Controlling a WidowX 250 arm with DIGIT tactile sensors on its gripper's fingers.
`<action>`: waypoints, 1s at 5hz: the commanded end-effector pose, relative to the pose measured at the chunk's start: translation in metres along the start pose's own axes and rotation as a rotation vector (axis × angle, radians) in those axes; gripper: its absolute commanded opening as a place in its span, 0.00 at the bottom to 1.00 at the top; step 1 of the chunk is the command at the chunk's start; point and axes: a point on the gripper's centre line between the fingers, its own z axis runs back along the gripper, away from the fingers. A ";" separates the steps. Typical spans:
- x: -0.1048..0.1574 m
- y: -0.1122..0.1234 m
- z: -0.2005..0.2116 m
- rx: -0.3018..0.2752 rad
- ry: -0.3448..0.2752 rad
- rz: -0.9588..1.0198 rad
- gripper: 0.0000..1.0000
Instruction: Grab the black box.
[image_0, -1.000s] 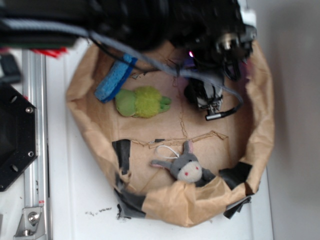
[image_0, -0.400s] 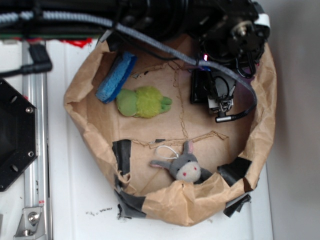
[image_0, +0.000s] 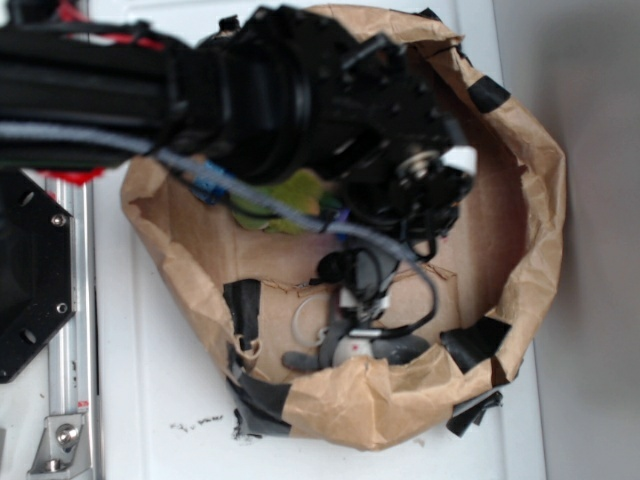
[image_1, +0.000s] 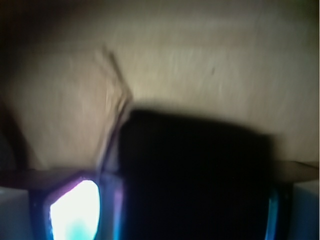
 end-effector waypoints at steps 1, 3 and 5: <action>-0.001 -0.008 0.014 0.045 -0.080 -0.024 0.00; 0.016 0.017 0.033 0.057 -0.150 0.070 0.00; 0.000 0.034 0.103 0.164 -0.177 0.146 0.00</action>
